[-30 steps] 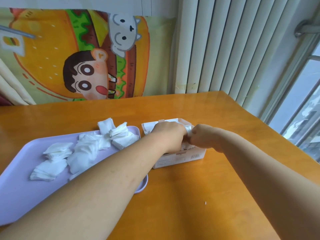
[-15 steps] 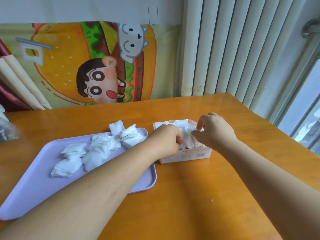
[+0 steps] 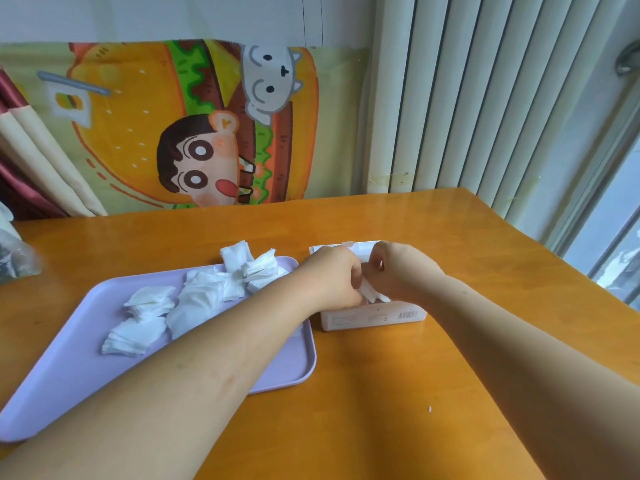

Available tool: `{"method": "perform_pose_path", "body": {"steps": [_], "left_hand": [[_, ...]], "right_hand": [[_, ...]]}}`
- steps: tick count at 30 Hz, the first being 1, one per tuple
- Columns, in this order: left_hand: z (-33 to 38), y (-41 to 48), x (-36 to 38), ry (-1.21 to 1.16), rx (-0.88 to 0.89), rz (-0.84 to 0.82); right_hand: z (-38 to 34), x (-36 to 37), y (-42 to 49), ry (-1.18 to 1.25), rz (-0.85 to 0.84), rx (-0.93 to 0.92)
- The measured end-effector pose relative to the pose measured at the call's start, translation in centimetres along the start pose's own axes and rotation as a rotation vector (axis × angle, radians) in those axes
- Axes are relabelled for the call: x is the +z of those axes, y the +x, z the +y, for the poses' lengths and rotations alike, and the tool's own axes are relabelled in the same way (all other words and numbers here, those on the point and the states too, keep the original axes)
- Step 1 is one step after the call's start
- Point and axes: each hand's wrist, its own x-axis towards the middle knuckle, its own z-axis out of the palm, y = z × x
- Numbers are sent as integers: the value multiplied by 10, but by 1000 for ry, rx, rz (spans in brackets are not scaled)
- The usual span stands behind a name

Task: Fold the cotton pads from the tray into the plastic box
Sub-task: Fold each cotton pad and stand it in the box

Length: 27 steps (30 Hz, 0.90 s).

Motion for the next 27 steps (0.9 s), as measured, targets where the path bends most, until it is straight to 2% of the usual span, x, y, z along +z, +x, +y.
{"method": "perform_pose_path", "body": {"steps": [3,7,9,12,15,17,19,21,23,25,27], "left_hand": [[-3,1,-1,1,-38,-31],[-7,-8,2,-24,-3,-18],[-12,-18,-2,-87,32,41],[-25,-43,-15,-190,57,172],[-49,-78,-31,-199,-19,223],[-71,-102,-37,-184,-113,230],[-89,-124,-38,-156,-189,229],[-103,-144,-33,-142,-251,220],[-111,-156,-24,-136,-291,217],[-119,-162,-15,-134,-304,217],[-123,-162,-10,-124,-297,233]], "right_hand": [[-7,1,10,-112,-100,62],[-11,7,17,-121,-168,113],[-14,3,9,-148,-96,98],[-25,-8,-14,-212,166,4],[-52,-12,-40,20,352,-127],[-77,-7,-58,241,318,-197],[-99,7,-73,389,175,-257],[-117,33,-84,438,28,-280],[-124,60,-88,462,-33,-268],[-125,81,-89,424,22,-223],[-127,90,-85,298,166,-252]]}}
